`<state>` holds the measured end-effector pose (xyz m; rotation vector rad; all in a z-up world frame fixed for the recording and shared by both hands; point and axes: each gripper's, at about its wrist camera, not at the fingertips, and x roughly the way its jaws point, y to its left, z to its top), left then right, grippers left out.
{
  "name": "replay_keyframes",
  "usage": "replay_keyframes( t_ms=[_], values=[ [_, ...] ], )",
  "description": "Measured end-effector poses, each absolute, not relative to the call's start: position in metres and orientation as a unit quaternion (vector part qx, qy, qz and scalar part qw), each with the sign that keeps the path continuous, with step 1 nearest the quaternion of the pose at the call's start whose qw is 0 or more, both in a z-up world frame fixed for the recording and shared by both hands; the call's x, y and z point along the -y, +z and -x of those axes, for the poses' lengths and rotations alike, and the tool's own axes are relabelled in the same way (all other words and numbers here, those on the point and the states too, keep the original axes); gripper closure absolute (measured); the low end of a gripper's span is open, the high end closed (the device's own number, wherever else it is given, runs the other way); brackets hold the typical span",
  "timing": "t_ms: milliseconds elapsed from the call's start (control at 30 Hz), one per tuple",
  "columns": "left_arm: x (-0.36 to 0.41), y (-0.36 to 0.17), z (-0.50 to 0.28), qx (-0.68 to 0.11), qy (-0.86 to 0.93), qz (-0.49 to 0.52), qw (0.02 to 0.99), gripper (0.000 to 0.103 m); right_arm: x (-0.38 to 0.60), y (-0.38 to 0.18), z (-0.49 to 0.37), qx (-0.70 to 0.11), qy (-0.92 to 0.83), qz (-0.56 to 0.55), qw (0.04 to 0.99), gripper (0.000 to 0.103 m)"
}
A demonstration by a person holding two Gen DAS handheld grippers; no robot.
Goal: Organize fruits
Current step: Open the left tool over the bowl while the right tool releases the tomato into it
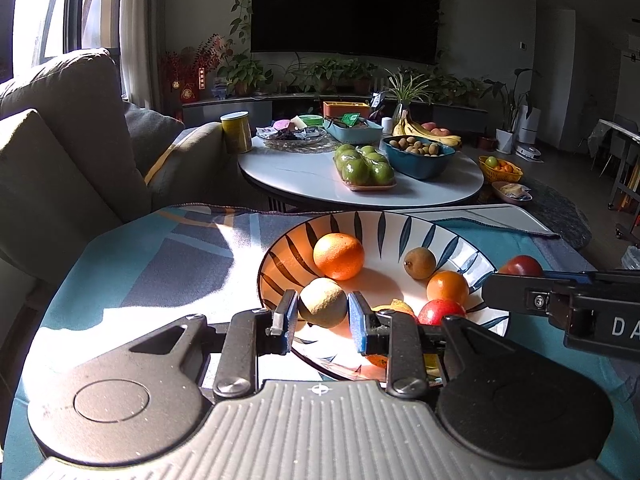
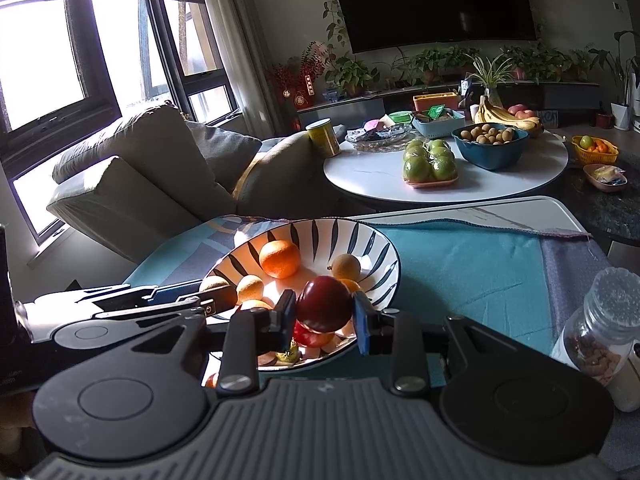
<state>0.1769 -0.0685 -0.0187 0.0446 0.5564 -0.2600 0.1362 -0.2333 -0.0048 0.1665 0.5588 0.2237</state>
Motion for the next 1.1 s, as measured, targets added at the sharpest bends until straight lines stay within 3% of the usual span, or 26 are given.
replay_keyframes(
  t_ms=[1100],
  values=[
    [0.053,-0.011,-0.174,-0.258,-0.12,-0.009,0.959,0.077,0.207,-0.013,-0.173,-0.285,0.119,-0.05,0.95,0.023]
  ],
)
